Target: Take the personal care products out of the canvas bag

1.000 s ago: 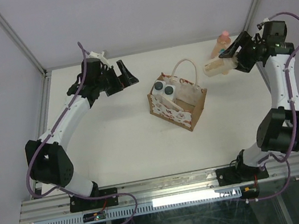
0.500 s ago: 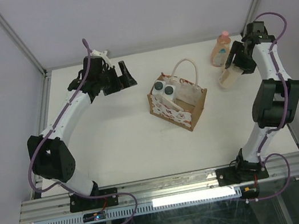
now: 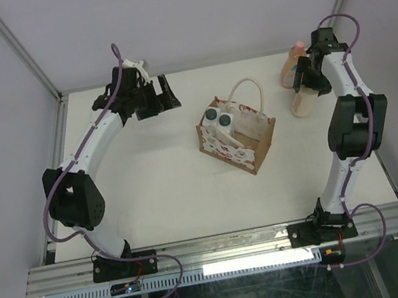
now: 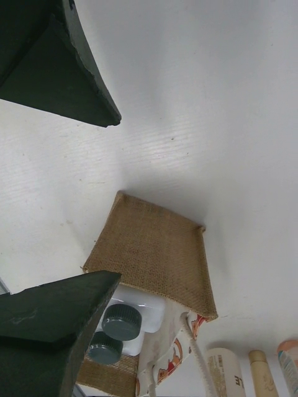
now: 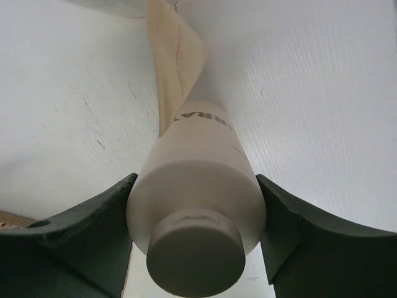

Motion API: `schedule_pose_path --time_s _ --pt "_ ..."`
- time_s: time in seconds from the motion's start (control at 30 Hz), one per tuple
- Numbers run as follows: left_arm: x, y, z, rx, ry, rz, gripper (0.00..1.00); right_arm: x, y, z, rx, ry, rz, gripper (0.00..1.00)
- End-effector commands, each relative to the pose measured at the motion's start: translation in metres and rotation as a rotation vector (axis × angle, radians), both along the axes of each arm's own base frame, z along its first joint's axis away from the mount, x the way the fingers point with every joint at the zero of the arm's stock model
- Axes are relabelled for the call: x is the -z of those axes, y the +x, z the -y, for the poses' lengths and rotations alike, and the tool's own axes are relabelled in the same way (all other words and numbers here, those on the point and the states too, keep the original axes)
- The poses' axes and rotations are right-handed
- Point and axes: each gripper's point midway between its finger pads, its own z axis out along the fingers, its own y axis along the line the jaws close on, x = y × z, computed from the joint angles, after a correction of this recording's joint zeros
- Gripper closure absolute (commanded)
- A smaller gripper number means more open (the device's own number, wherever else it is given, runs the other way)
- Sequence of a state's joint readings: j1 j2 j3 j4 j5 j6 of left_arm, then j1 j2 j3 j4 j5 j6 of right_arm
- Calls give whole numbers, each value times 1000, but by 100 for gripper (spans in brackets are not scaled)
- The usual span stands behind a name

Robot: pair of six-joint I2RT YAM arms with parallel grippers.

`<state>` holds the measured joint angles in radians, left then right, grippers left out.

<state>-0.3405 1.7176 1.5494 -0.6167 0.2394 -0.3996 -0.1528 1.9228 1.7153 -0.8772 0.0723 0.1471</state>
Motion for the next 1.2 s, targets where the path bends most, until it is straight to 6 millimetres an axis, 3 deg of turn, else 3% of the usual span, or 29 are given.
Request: schedule_pose_path --time_s 0.0,0.33,0.4,0.53,0.73,0.97,1.17 --pt "-27 18 -1 14 -9 85 1 -43 35 16 7 -73 163 95" --pt "-25 25 -2 12 -6 80 1 -27 40 15 -8 -63 138 84" --pt "-24 26 -2 11 -5 78 1 -25 39 16 -7 -71 133 77" --pt "-24 27 0 13 -11 74 1 -28 40 15 -11 -67 140 53" --pt "-31 27 1 14 -25 86 1 -44 38 13 -19 -63 174 25" --pt "-35 17 3 22 -55 81 1 -65 16 10 -17 -76 212 8" --pt "-33 0 3 22 -92 61 1 -80 -18 -2 -17 -39 247 6"
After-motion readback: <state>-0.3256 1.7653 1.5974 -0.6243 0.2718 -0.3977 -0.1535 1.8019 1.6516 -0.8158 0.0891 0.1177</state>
